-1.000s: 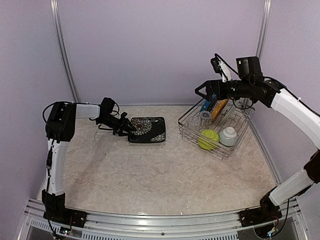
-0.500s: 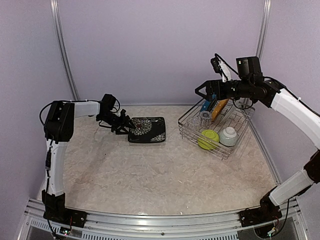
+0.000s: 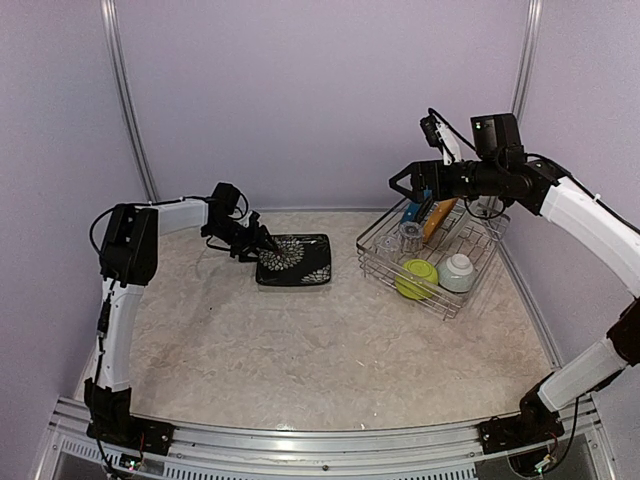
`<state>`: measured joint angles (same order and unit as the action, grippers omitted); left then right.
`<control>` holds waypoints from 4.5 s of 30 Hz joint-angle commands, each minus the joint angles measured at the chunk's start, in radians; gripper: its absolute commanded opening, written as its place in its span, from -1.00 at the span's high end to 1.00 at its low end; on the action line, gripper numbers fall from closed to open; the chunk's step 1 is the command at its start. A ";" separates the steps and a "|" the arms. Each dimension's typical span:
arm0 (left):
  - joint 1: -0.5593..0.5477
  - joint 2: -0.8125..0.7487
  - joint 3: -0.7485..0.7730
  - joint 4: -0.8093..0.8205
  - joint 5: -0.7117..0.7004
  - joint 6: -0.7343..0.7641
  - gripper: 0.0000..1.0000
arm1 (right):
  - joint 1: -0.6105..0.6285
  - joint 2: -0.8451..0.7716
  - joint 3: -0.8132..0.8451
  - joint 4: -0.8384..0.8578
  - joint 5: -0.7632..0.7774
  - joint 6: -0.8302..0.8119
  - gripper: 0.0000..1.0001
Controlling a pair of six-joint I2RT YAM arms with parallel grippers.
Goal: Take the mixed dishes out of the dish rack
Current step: Grab the plate from the dish rack.
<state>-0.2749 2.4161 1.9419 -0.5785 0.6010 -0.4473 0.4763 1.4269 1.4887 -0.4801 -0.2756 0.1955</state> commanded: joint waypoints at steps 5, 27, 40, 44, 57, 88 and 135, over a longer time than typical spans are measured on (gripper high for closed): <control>-0.003 0.017 0.042 -0.041 -0.019 0.049 -0.17 | -0.009 0.013 -0.010 0.009 0.021 -0.003 -0.99; 0.107 -0.390 -0.019 0.006 -0.296 -0.047 -0.98 | -0.023 -0.087 -0.045 0.042 0.587 0.065 -0.98; 0.202 -0.674 -0.243 0.138 -0.229 -0.126 -0.97 | -0.216 0.034 0.067 -0.178 0.505 0.305 -0.99; 0.201 -0.746 -0.258 0.104 -0.321 -0.103 -0.98 | -0.281 0.080 0.085 -0.218 0.473 0.405 -0.97; 0.198 -0.850 -0.330 0.121 -0.418 -0.128 -0.98 | -0.368 0.283 0.182 -0.280 0.412 0.570 -0.81; 0.200 -0.857 -0.382 0.156 -0.366 -0.153 -0.86 | -0.438 0.500 0.145 -0.065 0.216 0.660 -0.33; 0.156 -0.815 -0.389 0.194 -0.367 -0.137 -0.81 | -0.444 0.397 0.278 -0.086 0.253 0.562 0.71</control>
<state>-0.1043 1.5803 1.5623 -0.3996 0.2531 -0.6086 0.0315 1.9202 1.6924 -0.6258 -0.0185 0.8158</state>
